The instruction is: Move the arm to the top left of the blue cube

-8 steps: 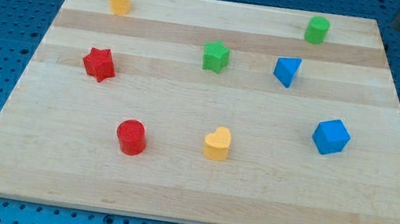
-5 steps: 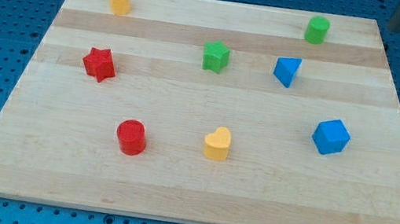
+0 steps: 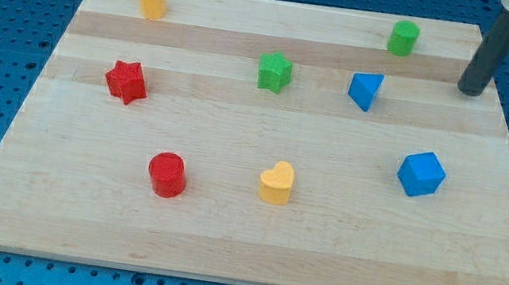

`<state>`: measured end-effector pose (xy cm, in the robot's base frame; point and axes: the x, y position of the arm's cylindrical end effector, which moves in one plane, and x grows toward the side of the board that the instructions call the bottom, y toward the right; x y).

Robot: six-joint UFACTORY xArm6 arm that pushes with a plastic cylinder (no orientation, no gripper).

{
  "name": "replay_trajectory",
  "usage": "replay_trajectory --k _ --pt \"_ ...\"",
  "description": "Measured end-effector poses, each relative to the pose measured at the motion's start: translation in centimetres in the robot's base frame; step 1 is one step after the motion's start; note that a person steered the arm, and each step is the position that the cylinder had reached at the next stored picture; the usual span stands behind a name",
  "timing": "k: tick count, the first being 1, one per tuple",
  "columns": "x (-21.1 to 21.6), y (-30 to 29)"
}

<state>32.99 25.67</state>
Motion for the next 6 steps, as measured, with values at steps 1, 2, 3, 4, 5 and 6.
replay_trajectory --k 1,2,3,4,5,6 --pt "0.0 0.0" --pt "0.2 -0.1" --pt "0.2 -0.1" --pt "0.2 0.3" --pt "0.3 0.3" --pt "2.6 -0.1"
